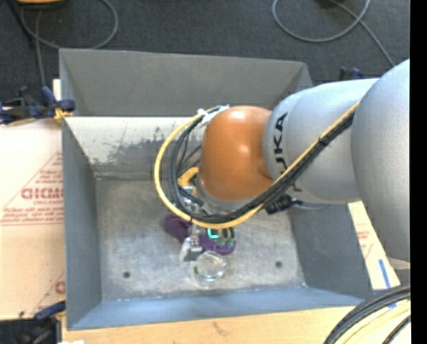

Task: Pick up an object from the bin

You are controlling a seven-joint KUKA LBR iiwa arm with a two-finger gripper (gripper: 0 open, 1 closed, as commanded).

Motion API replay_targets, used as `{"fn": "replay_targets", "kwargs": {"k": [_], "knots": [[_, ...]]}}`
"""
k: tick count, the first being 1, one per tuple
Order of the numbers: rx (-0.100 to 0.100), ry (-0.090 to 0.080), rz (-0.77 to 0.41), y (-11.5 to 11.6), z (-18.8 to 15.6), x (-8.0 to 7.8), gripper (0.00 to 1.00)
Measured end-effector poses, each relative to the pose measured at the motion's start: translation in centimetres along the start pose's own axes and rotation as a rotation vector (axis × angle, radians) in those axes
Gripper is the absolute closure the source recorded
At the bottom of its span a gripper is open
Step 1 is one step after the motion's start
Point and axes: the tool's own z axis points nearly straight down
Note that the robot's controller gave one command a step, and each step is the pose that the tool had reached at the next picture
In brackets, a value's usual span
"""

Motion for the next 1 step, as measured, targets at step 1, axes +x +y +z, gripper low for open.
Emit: {"fn": "replay_targets", "kwargs": {"k": [1], "knots": [[-0.001,-0.008,0.003,-0.03,-0.41,-0.2,0.0]]}}
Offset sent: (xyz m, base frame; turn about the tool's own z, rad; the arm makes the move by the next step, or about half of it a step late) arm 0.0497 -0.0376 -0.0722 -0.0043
